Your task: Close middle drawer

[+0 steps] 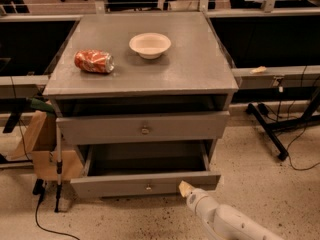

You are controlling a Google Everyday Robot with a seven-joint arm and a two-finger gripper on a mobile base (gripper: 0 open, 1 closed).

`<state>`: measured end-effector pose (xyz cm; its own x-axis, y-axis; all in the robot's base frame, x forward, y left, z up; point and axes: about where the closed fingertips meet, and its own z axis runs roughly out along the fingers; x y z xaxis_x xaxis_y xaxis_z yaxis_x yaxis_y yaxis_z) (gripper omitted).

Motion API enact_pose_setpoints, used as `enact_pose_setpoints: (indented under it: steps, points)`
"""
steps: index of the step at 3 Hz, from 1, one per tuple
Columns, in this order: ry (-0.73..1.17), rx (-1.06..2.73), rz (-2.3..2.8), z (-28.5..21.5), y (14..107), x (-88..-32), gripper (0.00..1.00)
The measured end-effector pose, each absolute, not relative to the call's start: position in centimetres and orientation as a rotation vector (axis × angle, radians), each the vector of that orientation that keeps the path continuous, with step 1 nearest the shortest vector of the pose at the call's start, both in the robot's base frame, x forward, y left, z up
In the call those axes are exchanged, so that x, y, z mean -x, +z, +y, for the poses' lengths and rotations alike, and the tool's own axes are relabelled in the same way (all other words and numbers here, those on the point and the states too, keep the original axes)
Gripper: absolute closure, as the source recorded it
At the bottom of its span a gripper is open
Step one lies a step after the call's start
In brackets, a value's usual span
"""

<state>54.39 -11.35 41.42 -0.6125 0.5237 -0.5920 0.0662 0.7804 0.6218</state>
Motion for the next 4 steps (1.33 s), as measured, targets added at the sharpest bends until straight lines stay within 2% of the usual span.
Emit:
enact_pose_setpoints:
  steps: [4]
  points:
    - [0.702,-0.481,2.116,-10.9,41.2,-57.4,1.00]
